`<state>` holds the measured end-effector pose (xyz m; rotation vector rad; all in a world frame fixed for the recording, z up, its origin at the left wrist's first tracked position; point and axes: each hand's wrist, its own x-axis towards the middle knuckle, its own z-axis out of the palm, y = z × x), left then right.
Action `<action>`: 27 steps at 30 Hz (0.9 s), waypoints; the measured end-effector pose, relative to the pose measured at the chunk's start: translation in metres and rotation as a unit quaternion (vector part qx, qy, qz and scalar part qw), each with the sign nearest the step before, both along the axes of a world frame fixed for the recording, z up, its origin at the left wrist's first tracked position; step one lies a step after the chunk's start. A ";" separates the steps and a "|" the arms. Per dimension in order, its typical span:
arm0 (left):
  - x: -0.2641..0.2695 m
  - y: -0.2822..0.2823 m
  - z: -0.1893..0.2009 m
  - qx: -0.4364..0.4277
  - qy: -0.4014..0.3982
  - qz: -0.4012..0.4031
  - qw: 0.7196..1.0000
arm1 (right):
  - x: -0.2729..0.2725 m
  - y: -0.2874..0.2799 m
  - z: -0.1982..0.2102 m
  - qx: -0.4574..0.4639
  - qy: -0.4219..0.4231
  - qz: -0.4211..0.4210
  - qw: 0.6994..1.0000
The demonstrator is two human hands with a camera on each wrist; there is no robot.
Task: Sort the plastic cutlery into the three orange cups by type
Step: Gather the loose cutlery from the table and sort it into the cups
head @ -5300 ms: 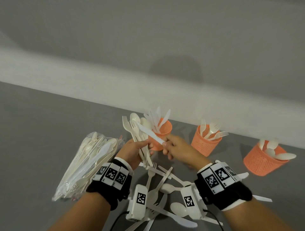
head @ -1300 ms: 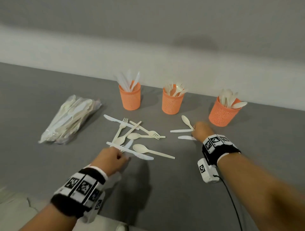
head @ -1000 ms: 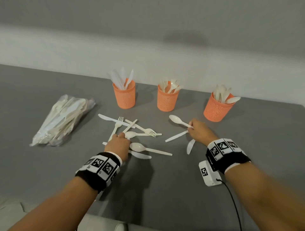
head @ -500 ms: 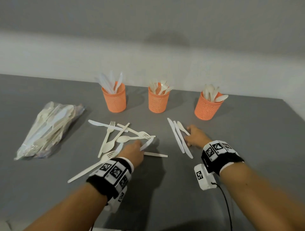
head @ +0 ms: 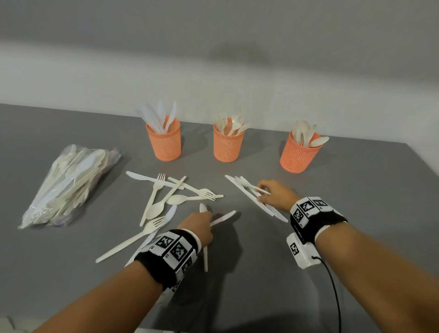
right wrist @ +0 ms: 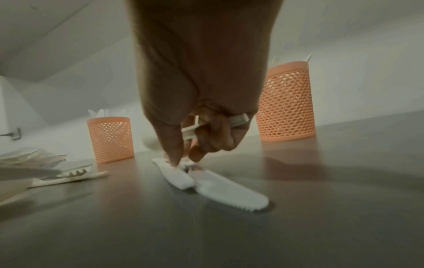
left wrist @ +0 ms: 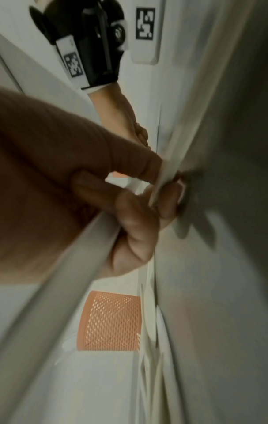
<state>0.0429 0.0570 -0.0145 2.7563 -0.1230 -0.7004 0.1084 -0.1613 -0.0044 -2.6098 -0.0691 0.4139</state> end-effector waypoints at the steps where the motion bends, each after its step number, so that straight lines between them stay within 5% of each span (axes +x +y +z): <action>1: -0.001 -0.001 0.001 -0.015 0.000 -0.002 1.000 | 0.002 0.003 0.000 -0.003 -0.003 -0.019 1.000; 6: -0.002 0.002 0.013 -0.163 -0.048 0.029 0.985 | 0.013 0.020 0.004 -0.097 0.031 -0.062 0.993; 11: 0.011 0.011 0.020 -0.341 -0.026 0.169 0.924 | 0.012 0.026 -0.002 -0.090 0.040 -0.059 0.993; 16: 0.024 0.016 0.021 -0.577 0.087 0.341 0.737 | 0.007 0.034 0.018 0.137 -0.088 -0.046 0.986; 19: 0.027 0.014 0.030 -0.641 0.165 0.342 0.667 | -0.010 0.058 0.043 0.274 -0.138 0.072 0.949; 23: 0.026 0.005 0.035 -0.659 0.213 0.283 0.664 | -0.027 0.086 0.046 0.325 -0.146 0.180 0.917; 27: 0.024 0.011 0.035 -0.666 0.187 0.263 0.673 | -0.028 0.091 0.042 0.300 -0.098 0.164 0.935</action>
